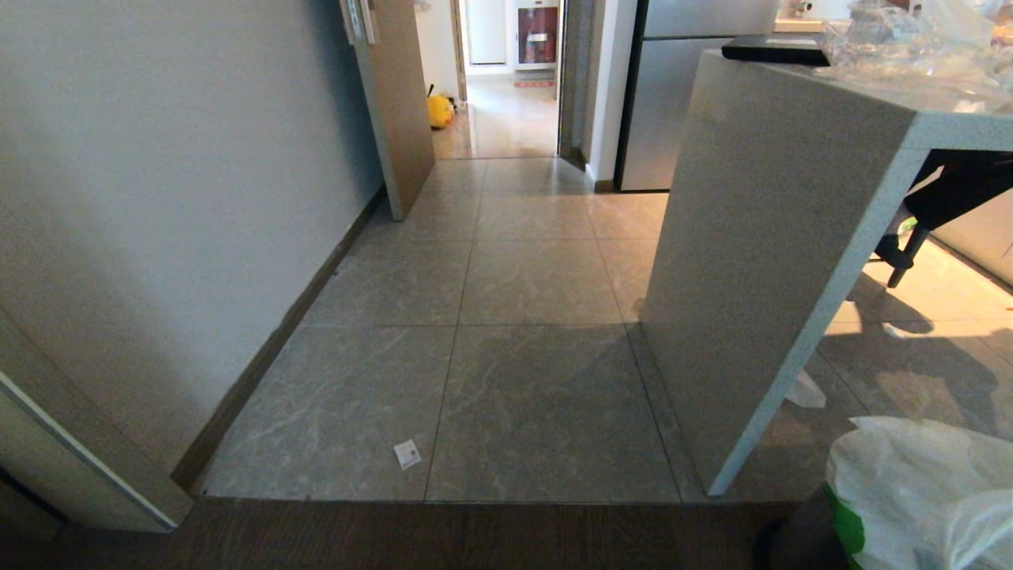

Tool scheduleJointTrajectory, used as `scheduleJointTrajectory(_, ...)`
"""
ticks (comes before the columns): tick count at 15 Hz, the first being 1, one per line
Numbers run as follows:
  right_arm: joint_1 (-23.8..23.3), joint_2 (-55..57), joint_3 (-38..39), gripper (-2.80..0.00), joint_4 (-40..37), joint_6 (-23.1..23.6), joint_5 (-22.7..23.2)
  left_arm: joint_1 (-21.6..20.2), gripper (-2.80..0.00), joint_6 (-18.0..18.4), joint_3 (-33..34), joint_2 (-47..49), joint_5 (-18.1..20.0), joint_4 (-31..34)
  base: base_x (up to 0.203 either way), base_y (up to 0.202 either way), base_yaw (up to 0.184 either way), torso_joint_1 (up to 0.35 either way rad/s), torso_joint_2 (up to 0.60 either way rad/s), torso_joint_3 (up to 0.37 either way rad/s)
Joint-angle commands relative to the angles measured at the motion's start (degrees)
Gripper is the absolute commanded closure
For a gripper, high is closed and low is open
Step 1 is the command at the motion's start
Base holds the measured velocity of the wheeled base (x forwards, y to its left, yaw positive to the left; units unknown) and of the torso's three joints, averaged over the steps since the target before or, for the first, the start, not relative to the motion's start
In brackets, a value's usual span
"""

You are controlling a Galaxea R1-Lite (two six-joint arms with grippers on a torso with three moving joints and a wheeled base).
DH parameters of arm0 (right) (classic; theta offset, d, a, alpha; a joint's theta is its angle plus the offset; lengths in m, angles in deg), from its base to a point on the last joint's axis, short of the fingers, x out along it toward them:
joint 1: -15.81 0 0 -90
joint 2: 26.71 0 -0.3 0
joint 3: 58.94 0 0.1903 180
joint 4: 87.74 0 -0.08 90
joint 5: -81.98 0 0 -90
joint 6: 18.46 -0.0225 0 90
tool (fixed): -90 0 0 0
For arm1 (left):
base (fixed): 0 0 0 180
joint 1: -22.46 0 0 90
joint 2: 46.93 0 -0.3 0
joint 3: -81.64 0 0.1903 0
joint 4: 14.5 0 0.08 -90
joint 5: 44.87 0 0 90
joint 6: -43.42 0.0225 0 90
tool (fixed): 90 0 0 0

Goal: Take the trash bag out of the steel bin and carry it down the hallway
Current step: Put the trash bag at the door

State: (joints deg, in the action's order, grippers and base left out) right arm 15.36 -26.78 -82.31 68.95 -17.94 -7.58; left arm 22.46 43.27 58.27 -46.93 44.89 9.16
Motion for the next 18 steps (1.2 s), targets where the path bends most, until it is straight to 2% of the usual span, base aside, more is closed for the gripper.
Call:
scheduleJointTrajectory(1,0.0,0.1,0.0,0.0,0.0,0.0,0.0,0.0,0.0,0.0,0.0,0.0,0.0,0.0,0.0,0.0,0.0,0.0,0.0,0.0)
scheduleJointTrajectory(18,0.0,0.1,0.0,0.0,0.0,0.0,0.0,0.0,0.0,0.1,0.0,0.0,0.0,0.0,0.0,0.0,0.0,0.0,0.0,0.0)
